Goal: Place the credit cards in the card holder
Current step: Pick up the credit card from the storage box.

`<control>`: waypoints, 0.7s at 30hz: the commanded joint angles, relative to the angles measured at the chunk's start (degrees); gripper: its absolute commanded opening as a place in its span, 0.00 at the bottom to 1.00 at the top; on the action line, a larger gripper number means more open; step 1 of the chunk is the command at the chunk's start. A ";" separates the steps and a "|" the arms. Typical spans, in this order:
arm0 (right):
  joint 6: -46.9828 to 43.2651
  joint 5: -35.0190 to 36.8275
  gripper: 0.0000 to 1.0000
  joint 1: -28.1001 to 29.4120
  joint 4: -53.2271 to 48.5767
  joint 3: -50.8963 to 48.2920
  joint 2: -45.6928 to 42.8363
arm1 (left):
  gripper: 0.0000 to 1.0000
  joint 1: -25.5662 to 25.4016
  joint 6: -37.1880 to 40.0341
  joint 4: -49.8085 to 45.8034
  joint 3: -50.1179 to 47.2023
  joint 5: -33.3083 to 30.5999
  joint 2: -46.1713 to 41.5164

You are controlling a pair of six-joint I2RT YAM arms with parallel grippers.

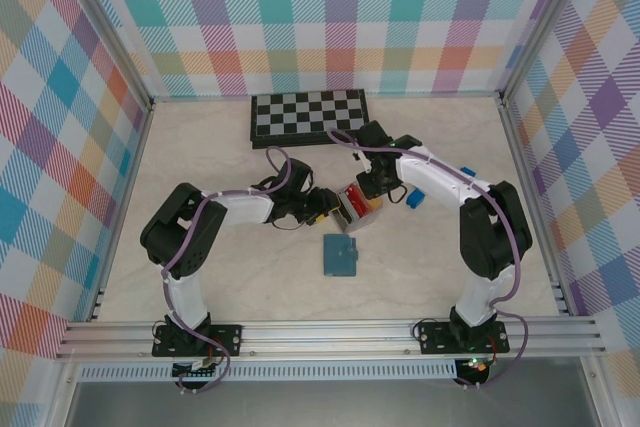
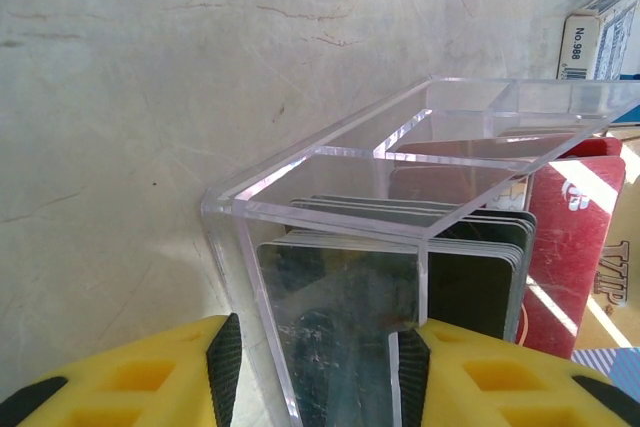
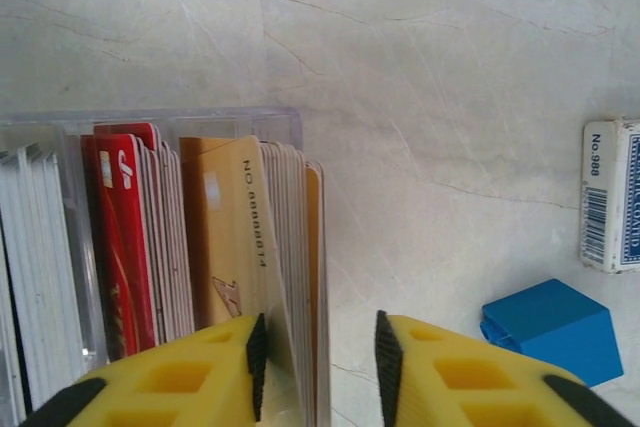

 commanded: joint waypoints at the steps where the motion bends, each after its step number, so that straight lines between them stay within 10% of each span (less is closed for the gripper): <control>1: -0.61 1.52 0.32 -0.13 -1.51 0.73 -1.29 | 0.46 -0.41 1.16 -3.45 -0.64 -1.49 2.16; 21: 3.10 -5.93 0.06 -0.13 -3.58 0.91 -7.23 | 0.49 -0.41 2.10 -3.21 -1.07 -1.83 -0.55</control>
